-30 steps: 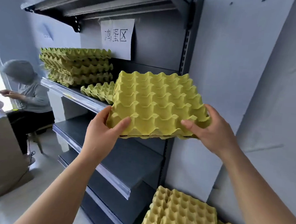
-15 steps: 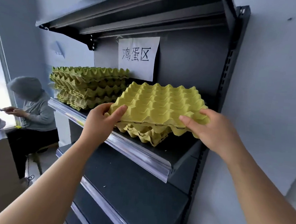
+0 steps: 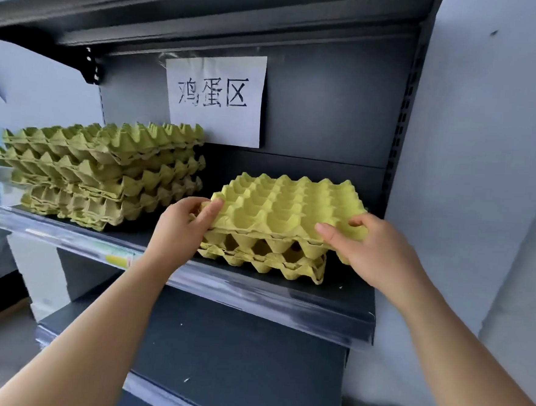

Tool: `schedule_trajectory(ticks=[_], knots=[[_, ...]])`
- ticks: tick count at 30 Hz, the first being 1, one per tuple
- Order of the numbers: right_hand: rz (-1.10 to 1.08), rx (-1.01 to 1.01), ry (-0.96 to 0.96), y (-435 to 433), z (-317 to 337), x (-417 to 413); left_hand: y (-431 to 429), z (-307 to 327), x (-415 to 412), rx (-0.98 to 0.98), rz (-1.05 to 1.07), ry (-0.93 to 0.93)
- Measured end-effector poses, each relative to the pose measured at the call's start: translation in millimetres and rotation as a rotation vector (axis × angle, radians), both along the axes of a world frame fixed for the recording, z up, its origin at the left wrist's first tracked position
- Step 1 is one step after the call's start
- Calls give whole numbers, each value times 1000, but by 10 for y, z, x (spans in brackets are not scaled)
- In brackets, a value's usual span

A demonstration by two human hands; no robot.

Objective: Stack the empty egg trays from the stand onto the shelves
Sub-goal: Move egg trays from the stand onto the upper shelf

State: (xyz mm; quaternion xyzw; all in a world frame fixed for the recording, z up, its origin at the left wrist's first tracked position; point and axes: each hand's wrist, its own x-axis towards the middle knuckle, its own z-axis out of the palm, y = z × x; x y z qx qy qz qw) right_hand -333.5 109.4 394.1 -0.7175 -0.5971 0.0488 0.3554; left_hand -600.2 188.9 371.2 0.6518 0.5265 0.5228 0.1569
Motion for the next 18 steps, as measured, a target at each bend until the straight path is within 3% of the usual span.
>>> schedule_trajectory(ticks=[18], knots=[[-168,-80,22,91,38,-388,563,-103,-132,-31,-137,62]])
